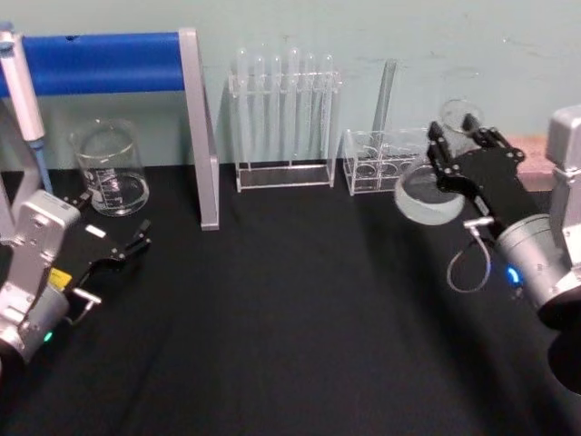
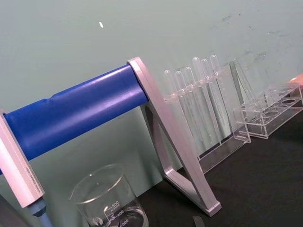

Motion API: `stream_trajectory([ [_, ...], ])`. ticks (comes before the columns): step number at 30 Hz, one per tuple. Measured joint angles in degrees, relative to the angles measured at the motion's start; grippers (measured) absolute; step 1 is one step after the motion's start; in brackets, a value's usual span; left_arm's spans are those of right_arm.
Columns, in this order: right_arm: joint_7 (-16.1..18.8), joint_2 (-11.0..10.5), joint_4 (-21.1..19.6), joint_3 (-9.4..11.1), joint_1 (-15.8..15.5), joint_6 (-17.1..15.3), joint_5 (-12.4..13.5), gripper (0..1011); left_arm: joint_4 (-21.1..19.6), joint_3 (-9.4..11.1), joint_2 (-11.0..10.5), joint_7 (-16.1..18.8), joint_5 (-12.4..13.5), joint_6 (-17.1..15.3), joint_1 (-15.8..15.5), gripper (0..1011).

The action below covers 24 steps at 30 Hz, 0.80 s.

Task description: Grasp the erlenmeyer flask with one hand, shake it three times, then place it back.

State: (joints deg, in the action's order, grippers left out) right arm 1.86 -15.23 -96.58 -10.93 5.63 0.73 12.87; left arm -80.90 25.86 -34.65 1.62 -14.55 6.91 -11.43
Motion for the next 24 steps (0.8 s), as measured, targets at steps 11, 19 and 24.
stream_trajectory([
  [11,1.19,1.18,0.34,1.17,0.08,-0.13,-0.85,449,0.00,0.00,0.00,0.00,0.00,0.00,0.00,1001],
  [19,8.77,2.70,3.69,-3.07,3.63,-0.07,-0.71,449,0.00,0.00,0.00,0.00,0.00,0.00,0.00,1001],
  [24,14.25,3.69,5.82,-6.74,6.02,0.21,0.10,449,0.00,0.00,0.00,0.00,0.00,0.00,0.00,1001],
])
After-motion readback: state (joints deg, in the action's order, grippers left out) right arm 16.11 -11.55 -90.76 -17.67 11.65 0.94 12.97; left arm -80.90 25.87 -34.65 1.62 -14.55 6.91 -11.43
